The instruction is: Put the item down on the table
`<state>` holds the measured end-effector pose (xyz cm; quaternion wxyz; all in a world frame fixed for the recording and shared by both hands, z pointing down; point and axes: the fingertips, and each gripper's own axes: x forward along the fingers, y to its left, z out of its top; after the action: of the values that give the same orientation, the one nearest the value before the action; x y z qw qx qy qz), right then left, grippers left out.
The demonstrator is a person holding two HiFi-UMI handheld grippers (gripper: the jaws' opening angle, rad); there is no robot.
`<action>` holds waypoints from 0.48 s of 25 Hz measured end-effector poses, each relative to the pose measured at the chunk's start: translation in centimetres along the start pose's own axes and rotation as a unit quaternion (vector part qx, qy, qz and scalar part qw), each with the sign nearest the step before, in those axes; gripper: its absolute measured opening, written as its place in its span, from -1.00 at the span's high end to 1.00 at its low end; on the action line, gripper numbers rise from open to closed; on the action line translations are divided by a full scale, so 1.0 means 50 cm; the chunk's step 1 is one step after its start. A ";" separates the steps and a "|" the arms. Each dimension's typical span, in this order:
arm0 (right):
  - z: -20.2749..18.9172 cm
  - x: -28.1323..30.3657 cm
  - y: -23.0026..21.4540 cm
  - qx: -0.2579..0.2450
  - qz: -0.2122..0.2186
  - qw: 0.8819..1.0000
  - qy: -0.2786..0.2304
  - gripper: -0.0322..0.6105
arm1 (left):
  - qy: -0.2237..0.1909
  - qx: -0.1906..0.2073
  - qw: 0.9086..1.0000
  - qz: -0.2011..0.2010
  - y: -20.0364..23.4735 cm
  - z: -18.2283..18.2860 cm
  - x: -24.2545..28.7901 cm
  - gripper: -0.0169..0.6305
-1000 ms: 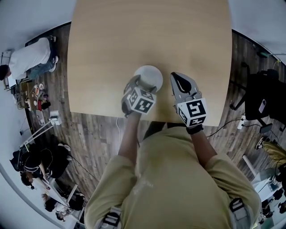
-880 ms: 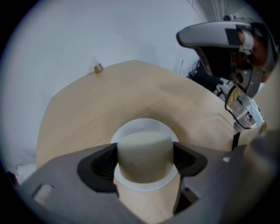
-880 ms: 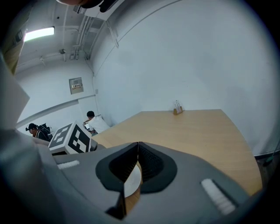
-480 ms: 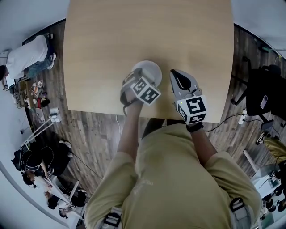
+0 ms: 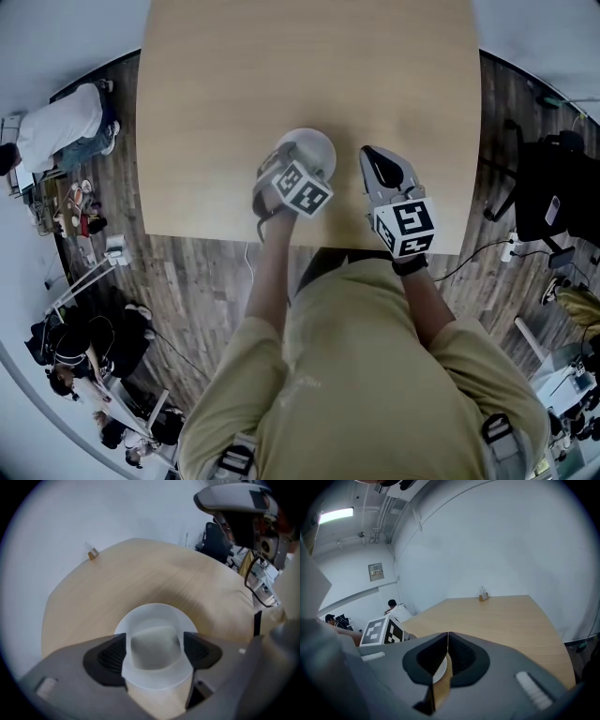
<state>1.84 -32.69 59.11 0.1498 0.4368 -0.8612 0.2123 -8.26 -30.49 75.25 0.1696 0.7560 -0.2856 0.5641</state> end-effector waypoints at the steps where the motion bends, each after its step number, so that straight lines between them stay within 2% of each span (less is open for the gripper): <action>1: 0.004 -0.005 0.000 -0.001 -0.001 1.000 -0.003 0.87 | -0.007 -0.003 1.000 0.003 0.000 0.003 -0.008 -0.24; 5: 0.021 -0.037 0.007 -0.005 -0.006 1.000 -0.017 0.87 | -0.043 -0.025 0.999 0.020 -0.005 0.012 -0.059 -0.22; 8: 0.034 -0.058 0.025 -0.011 -0.010 0.999 -0.029 0.87 | -0.097 -0.065 0.993 0.035 0.003 0.016 -0.125 -0.16; 10: 0.044 -0.074 0.039 -0.018 -0.013 0.999 -0.039 0.87 | -0.146 -0.101 0.983 0.043 0.010 0.020 -0.179 -0.13; 12: 0.059 -0.094 0.052 -0.025 -0.017 0.998 -0.050 0.87 | -0.202 -0.139 0.968 0.050 0.016 0.026 -0.244 -0.07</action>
<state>2.21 -29.54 53.88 0.1208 0.4575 -0.8652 0.1659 -10.24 -28.94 63.22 0.1834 0.8082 -0.4264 0.3623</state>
